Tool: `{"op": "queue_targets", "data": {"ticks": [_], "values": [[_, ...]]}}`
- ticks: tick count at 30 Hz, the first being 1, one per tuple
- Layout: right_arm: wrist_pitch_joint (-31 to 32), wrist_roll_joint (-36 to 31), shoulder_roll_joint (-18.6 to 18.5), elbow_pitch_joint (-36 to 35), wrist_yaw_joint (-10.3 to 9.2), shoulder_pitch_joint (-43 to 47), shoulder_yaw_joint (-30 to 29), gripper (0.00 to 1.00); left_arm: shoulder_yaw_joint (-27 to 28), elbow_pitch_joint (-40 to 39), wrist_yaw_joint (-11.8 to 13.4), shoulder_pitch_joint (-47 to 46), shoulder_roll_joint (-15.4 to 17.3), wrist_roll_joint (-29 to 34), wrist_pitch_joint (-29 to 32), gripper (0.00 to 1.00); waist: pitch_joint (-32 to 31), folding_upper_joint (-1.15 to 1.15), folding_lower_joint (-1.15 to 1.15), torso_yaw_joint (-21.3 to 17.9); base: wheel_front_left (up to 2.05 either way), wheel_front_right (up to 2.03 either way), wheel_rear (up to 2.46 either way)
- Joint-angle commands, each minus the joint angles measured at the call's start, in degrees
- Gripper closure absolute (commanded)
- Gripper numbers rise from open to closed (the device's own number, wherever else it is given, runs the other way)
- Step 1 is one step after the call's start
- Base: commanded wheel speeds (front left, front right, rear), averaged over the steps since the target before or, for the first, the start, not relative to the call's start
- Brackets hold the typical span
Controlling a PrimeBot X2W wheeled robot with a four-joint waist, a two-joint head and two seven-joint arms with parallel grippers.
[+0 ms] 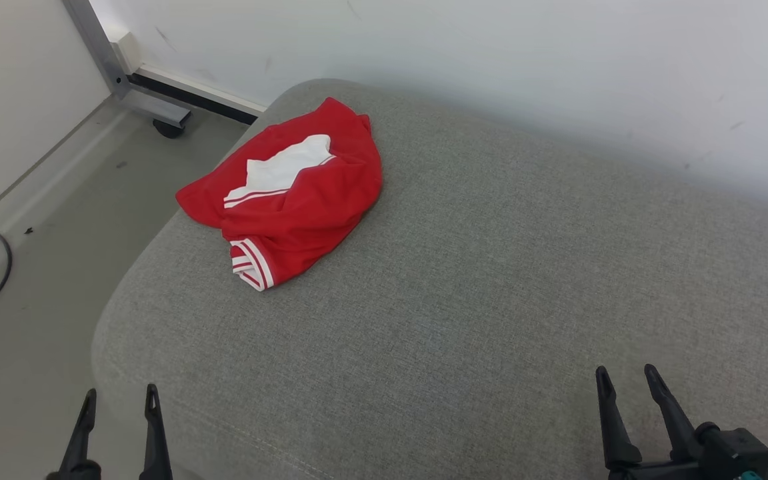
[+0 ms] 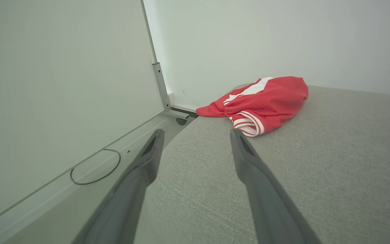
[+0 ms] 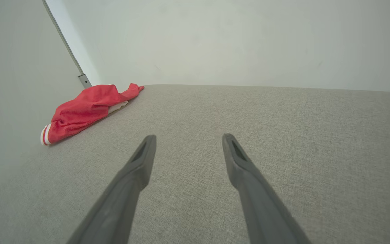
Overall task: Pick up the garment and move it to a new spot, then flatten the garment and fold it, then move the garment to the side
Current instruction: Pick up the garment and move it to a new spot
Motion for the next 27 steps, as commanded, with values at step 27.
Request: {"op": "queue_targets", "data": {"ticks": [27], "values": [[2.4, -3.3, -3.5, -15.1, -0.15, -6.4, -4.7, 0.00, 5.4, 12.0, -4.4, -41.5, 9.0, -5.9, -0.2, 0.00, 15.9, -0.01, 0.00, -17.6, 0.00, 0.00, 0.00]]}}
